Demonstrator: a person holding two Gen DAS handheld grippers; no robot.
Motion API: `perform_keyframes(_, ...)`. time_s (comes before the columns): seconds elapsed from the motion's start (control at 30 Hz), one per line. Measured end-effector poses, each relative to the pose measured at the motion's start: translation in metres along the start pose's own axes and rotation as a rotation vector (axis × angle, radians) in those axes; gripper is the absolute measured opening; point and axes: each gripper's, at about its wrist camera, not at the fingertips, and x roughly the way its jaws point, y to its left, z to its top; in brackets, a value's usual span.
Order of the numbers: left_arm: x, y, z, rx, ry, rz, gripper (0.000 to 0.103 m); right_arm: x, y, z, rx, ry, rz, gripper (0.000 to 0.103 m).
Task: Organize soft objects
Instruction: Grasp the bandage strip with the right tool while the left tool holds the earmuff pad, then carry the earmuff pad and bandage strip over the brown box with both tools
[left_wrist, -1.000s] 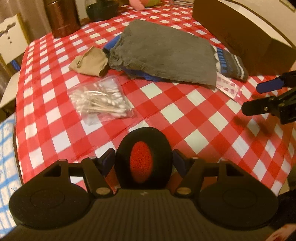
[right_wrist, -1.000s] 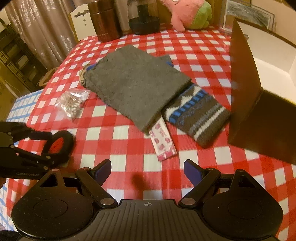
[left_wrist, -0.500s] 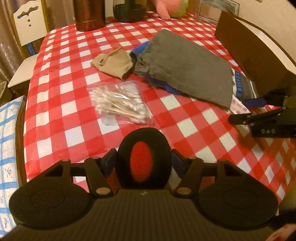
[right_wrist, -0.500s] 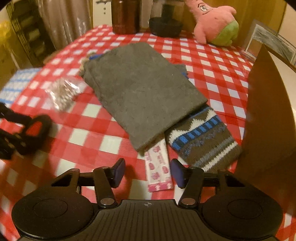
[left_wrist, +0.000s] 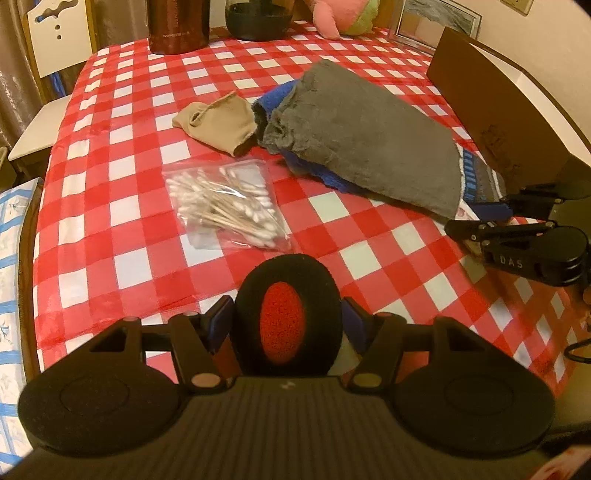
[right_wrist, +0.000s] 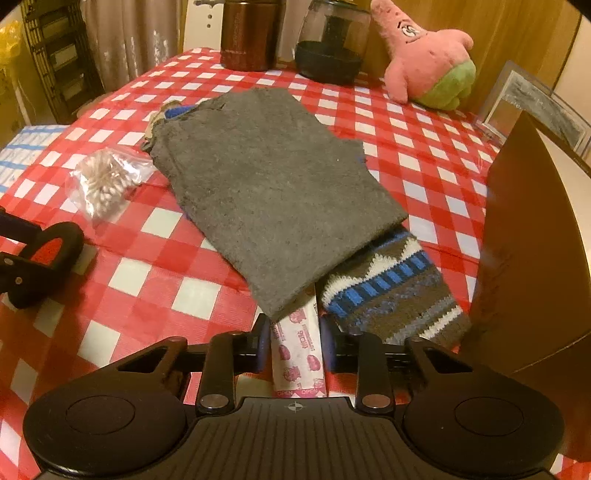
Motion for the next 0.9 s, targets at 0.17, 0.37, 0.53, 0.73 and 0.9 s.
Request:
perform_keyframes(0.17, -0.001, -0.004, -0.004, 0.006, 0.009, -0.005, 0.061, -0.009, -0.003, -0.007, 0.034, 0.029, 0.021, 0.028)
perform_keyframes(0.37, -0.009, -0.012, -0.005, 0.026, 0.004, -0.014, 0.061, -0.029, -0.009, -0.02, 0.116, 0.048, 0.062, 0.026)
perform_keyframes(0.53, -0.021, -0.026, -0.001, 0.054, -0.018, -0.034, 0.061, -0.052, -0.012, -0.026, 0.161, 0.035, 0.082, 0.026)
perform_keyframes(0.73, -0.034, -0.051, 0.015, 0.107, -0.061, -0.069, 0.061, -0.082, -0.021, -0.025, 0.204, -0.008, 0.078, 0.026)
perform_keyframes(0.9, -0.043, -0.075, 0.033, 0.159, -0.1, -0.104, 0.061, -0.106, -0.036, -0.024, 0.253, -0.053, 0.067, 0.026)
